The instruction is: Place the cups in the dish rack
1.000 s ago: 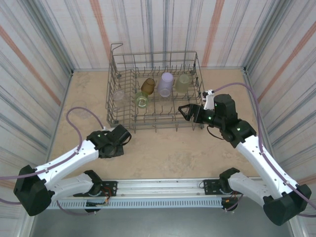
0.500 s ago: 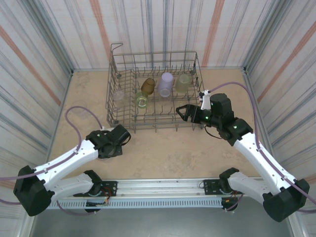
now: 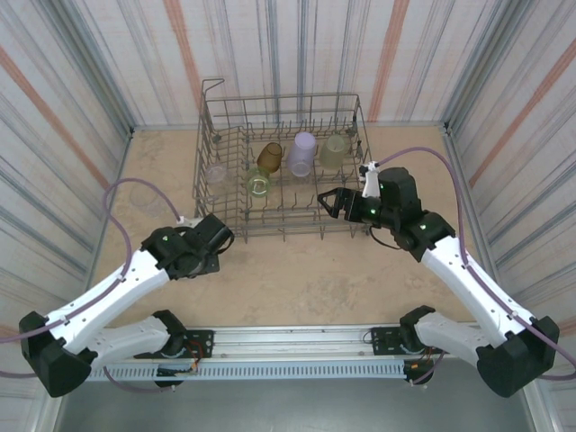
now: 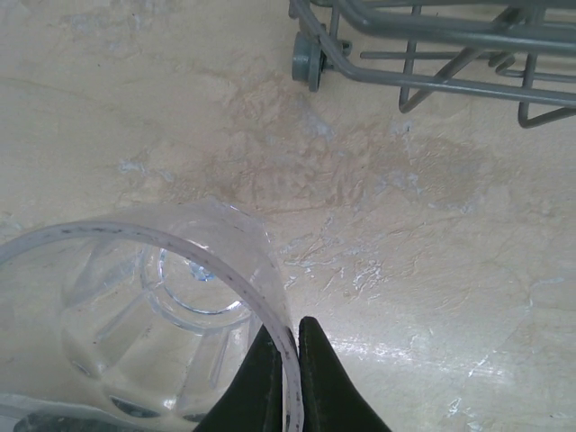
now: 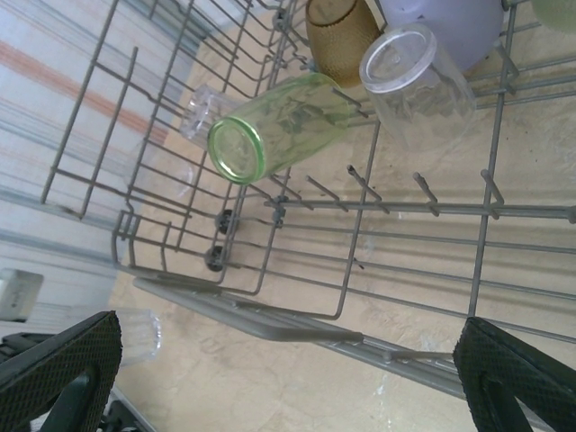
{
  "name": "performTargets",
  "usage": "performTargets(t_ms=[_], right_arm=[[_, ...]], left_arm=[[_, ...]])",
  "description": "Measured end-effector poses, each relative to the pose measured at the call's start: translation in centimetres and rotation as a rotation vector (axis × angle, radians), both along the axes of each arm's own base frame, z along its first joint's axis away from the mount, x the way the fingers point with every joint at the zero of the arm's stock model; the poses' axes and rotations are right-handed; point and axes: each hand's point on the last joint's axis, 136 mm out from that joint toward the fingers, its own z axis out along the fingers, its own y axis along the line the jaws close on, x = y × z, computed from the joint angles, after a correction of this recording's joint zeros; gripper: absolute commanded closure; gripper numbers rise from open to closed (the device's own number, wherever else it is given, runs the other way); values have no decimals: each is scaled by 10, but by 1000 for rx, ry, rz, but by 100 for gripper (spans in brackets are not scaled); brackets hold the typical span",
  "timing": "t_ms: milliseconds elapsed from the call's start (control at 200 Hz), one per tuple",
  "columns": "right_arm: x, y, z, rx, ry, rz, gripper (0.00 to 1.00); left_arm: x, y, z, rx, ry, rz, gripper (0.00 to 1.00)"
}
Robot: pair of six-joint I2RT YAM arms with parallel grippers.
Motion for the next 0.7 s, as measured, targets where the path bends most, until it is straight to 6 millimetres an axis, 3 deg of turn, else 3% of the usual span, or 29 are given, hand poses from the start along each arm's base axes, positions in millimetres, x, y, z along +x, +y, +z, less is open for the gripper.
performTargets(t_ms=[416,701], right_arm=[[3,3,1,7,-7,6,1],[3,3,1,8,-8,6,1]], left_arm=[[4,3,58,-22,-84,-30,100],[14,26,88,4,-128,10,100]])
